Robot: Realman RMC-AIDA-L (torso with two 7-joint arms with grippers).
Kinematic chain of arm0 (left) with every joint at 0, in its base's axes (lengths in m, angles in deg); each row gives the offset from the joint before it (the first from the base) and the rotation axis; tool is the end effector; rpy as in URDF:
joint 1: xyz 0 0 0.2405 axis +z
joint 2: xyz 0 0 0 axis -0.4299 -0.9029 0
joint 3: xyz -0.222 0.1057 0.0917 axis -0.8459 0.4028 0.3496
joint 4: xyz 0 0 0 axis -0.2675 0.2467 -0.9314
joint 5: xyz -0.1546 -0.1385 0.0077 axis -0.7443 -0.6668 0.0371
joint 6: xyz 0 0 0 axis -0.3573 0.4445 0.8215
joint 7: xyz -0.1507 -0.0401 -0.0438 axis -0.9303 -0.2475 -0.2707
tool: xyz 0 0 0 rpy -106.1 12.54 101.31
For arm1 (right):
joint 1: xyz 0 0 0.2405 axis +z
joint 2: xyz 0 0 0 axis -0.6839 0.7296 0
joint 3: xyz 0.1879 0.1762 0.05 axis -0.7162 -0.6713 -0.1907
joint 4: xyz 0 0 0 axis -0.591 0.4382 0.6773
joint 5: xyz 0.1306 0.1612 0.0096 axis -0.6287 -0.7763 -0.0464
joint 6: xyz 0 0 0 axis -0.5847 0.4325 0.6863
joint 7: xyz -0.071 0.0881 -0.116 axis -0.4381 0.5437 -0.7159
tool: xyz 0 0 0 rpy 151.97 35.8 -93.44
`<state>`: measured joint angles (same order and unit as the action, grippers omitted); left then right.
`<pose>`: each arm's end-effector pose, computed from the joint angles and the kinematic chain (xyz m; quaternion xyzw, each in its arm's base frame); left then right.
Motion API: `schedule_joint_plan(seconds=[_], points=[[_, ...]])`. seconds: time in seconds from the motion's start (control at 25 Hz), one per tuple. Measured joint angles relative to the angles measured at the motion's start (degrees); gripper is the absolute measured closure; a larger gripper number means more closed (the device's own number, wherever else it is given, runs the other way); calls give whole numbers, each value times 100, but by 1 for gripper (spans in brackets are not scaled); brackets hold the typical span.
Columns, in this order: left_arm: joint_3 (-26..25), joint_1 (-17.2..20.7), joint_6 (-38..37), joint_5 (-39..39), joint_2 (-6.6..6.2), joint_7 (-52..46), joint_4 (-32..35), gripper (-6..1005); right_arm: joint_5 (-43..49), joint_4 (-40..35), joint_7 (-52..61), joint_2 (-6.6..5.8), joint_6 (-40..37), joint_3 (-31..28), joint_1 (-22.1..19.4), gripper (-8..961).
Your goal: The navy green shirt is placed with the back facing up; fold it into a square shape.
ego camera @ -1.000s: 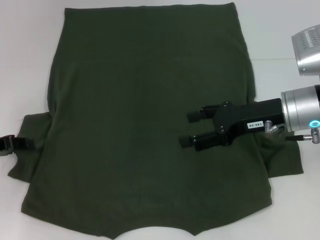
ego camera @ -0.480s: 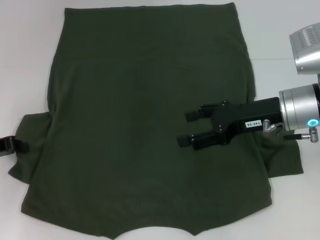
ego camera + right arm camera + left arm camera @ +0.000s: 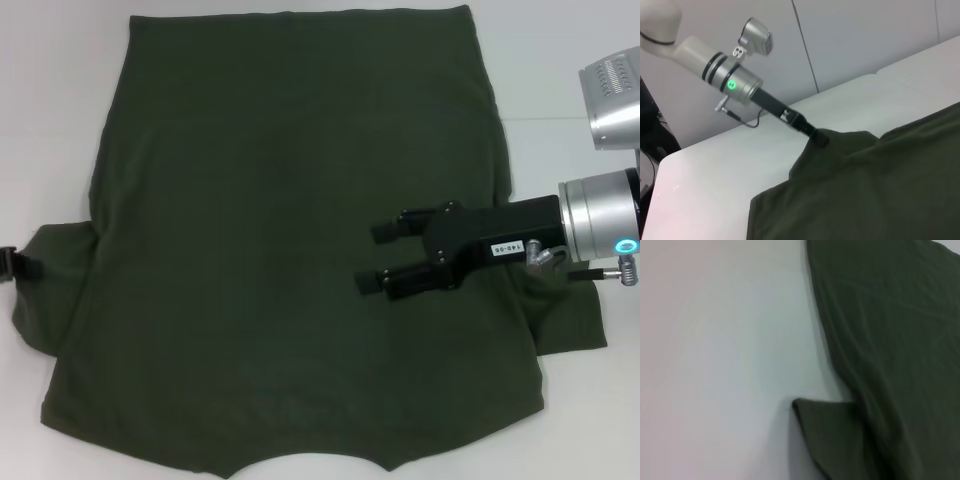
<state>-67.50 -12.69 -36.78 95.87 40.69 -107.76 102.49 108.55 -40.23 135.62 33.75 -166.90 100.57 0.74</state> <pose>-0.3670 0.3900 0.0657 -0.7304 -0.6080 -0.0923 0.2971 0.1999 0.3849 -0.0322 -0.9621 0.2021 0.1776 0.0451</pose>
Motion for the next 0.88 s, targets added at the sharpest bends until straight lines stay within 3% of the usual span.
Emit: schedule_joint_plan(seconds=[0.52,0.88], points=[[63,-744,-98,1098,-366,-251,226,967,71,18,0,0,42,0,13,37],[652,-1107,-467,1175,-468,-580,383,967,71,27,0,9,53,0,14,37]])
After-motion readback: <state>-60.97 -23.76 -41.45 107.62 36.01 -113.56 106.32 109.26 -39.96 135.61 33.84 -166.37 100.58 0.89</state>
